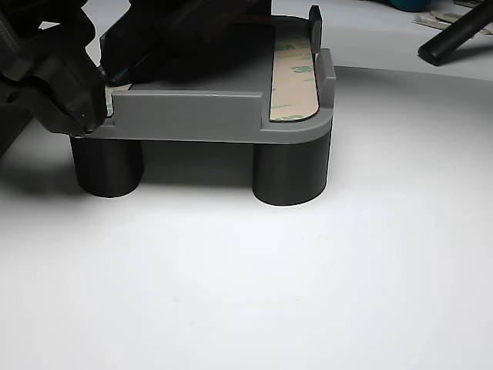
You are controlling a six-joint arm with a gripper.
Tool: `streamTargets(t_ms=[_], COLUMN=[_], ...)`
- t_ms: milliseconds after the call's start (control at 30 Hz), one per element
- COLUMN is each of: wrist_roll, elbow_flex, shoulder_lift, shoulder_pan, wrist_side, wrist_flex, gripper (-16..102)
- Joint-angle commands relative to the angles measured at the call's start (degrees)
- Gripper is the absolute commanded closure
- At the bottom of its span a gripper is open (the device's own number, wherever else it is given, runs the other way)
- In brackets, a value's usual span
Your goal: Peel off protective film from adhesive tape.
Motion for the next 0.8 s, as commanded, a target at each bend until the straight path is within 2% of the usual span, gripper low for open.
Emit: streamTargets(t_ms=[0, 767], wrist_roll=[-0.2, -0.2], elbow_flex=[-1.8, -2.0], shoulder_lift=[0.9, 0.4], shoulder_pan=[-0.4, -0.3], wrist_side=[0.4, 0.7], wrist_flex=[-0.1, 0.1], gripper=[98, 98])
